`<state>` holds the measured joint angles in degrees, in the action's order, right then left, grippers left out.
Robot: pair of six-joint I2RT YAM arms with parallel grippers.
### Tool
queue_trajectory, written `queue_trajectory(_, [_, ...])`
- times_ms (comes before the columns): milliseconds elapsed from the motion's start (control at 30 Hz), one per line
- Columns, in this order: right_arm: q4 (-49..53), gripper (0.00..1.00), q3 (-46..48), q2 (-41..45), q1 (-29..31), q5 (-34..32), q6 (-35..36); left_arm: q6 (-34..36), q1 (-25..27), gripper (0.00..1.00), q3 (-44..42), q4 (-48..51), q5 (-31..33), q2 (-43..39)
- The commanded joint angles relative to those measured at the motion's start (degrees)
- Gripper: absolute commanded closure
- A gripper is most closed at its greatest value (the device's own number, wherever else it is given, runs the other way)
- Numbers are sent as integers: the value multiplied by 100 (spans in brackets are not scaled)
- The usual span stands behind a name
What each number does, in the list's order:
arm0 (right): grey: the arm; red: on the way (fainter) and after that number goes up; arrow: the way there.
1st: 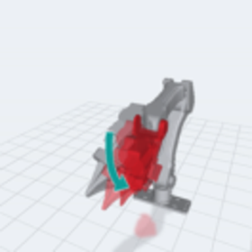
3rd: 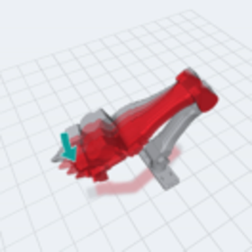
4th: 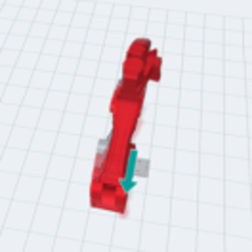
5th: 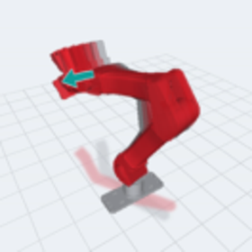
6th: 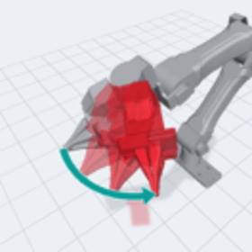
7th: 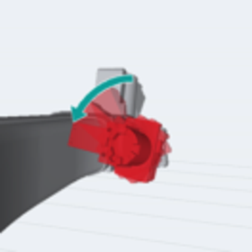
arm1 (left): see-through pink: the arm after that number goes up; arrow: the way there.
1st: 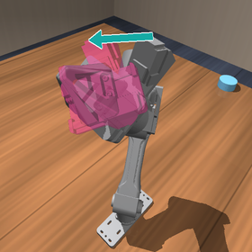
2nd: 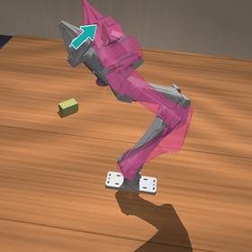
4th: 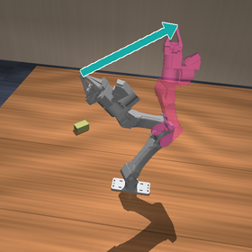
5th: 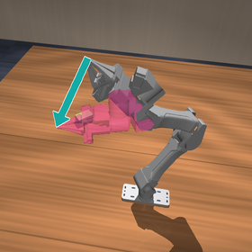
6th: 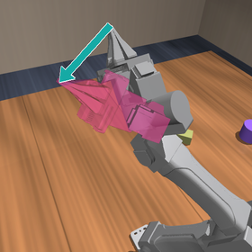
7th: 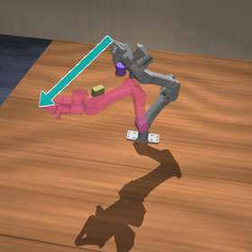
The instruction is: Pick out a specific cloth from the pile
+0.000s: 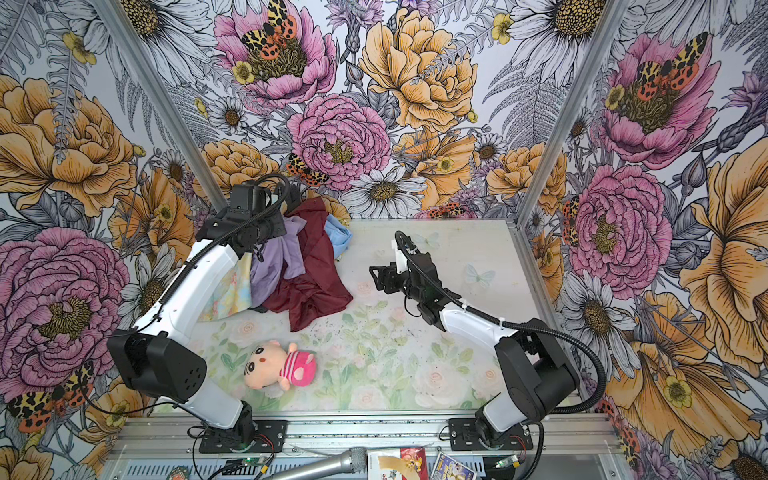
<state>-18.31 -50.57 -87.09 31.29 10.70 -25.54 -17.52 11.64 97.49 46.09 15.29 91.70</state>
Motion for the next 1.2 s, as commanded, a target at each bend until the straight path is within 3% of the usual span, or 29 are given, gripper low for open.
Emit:
queue_trajectory(0, [-418,24,-286,133,87,-111,176,127,133,100,494,-111,-183,-137])
queue_trajectory(433, [-1561,9,-619,-250,546,-54,264,287,812,100,1555,76,-278,59])
queue_trajectory(767, [-2295,4,-1208,-1141,1092,-199,449,231,1342,100,1648,63,-487,100])
queue_trajectory(1167, [-3159,7,-2207,-2690,1186,-765,-601,147,1867,100,1343,47,-548,-52])
